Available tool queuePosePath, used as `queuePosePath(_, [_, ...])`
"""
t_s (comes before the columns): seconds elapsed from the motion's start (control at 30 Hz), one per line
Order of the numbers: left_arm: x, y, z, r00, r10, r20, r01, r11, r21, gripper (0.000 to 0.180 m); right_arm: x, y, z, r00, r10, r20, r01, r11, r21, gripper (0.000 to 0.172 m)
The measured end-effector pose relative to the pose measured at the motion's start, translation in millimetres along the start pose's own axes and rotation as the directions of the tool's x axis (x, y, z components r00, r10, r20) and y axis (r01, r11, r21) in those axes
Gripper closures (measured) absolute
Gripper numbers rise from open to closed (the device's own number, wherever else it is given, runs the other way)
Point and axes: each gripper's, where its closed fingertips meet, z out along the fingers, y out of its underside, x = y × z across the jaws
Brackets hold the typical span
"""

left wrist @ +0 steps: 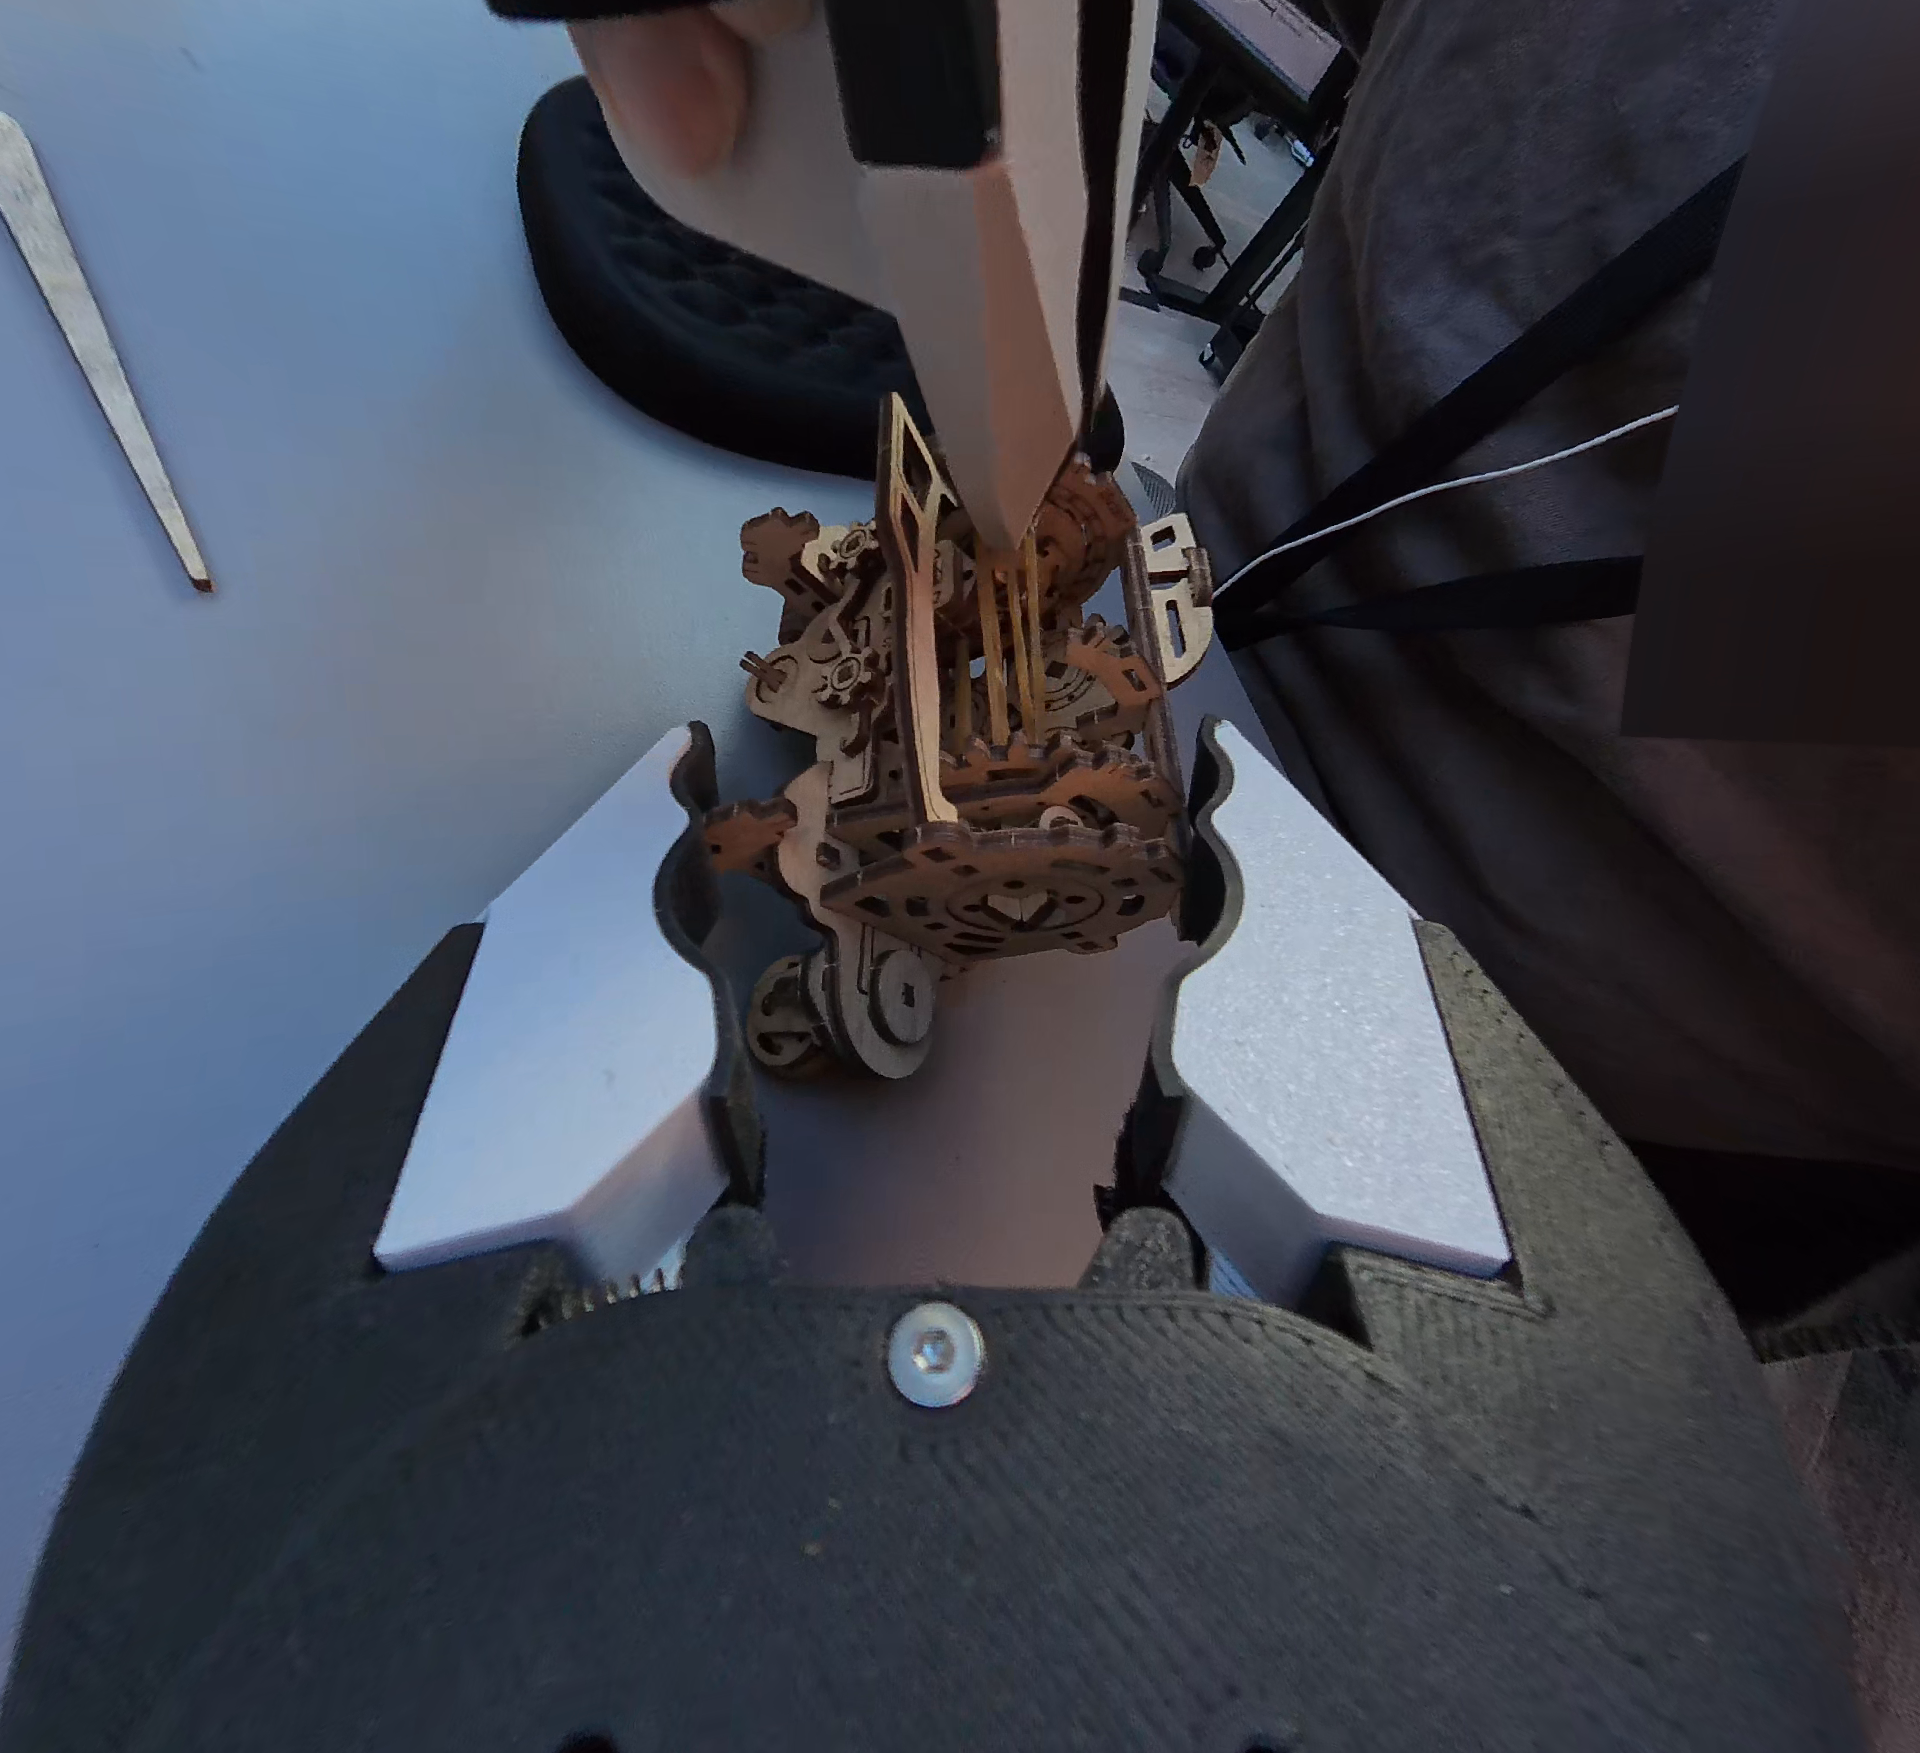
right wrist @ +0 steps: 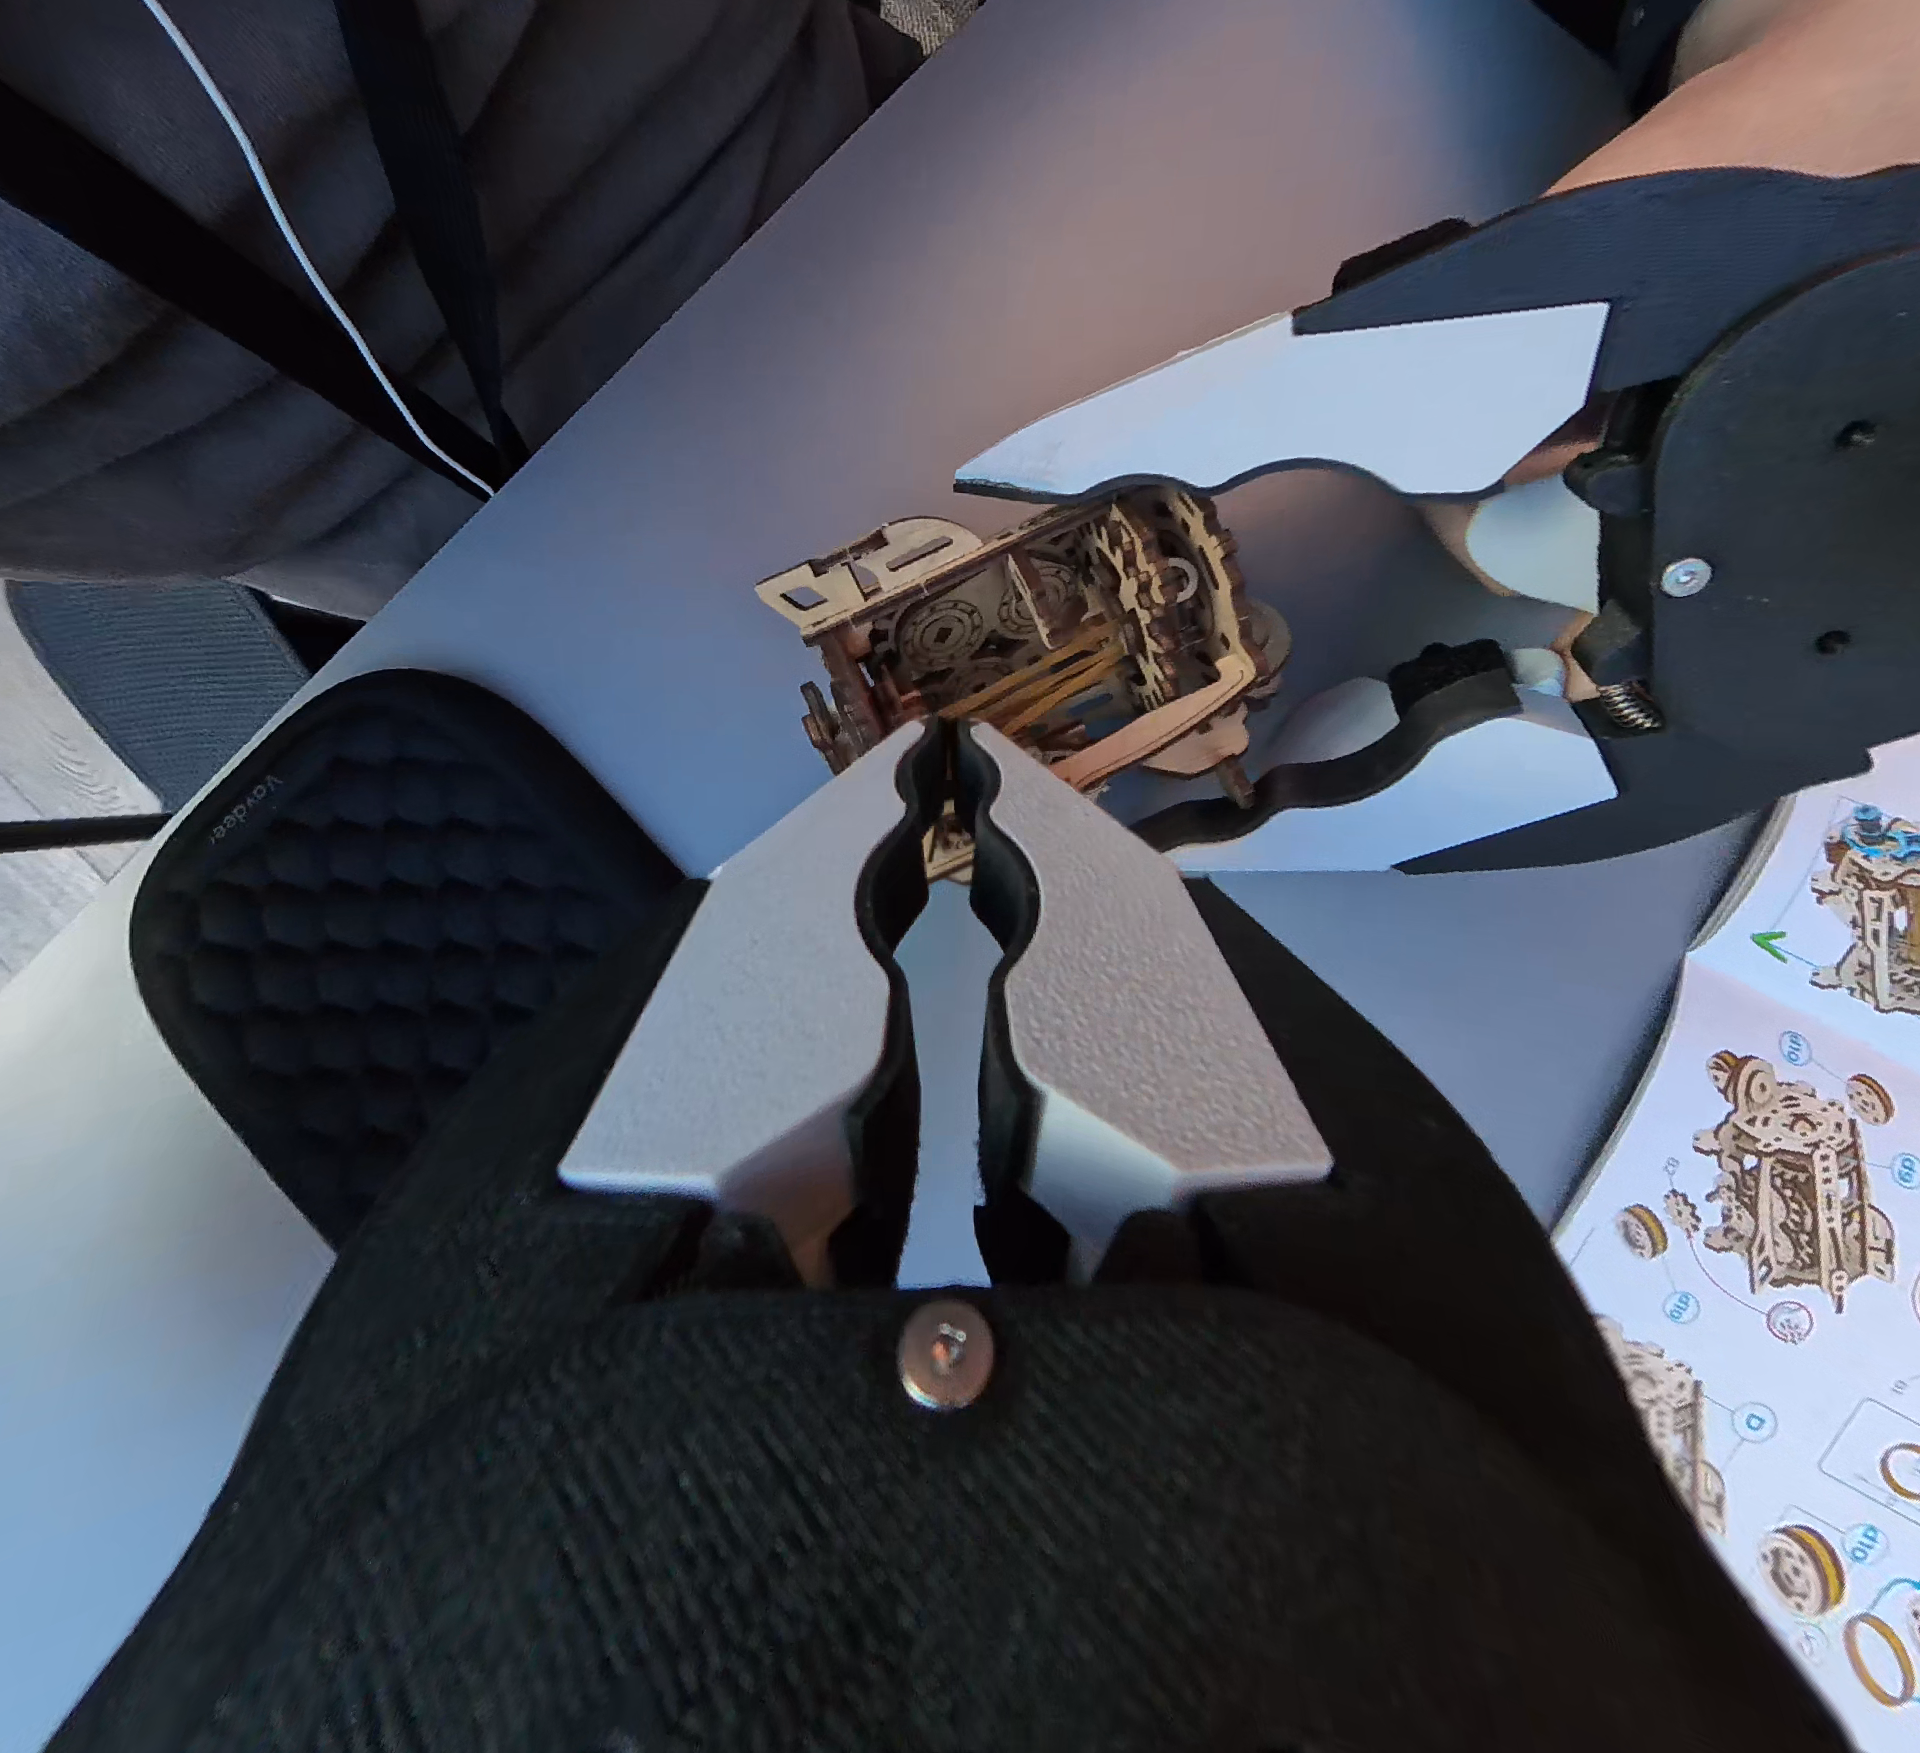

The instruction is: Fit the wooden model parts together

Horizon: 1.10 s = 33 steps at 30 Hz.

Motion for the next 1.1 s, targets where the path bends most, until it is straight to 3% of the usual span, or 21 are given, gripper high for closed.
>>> queuePosePath(0.03, [0.0, 0.0, 0.0, 1.0, 0.001, 0.001, -0.001, 1.0, 0.0, 0.091, 0.2, 1.3, -0.9, 1.0, 0.007, 0.008, -0.007, 1.0, -0.006, 0.172])
queuePosePath(0.57, [0.1, 0.5, 0.3, 1.0, 0.009, 0.001, -0.009, 1.0, -0.005, 0.091, 8.3, 7.8, -8.4, 1.0, -0.013, 0.026, 0.016, 0.992, -0.123, 0.172])
queuePosePath(1.1, [0.0, 0.4, 0.4, 1.0, 0.01, 0.005, -0.01, 1.0, -0.004, 0.091, 0.3, 9.0, -0.8, 0.993, 0.073, 0.094, -0.055, 0.982, -0.181, 0.172])
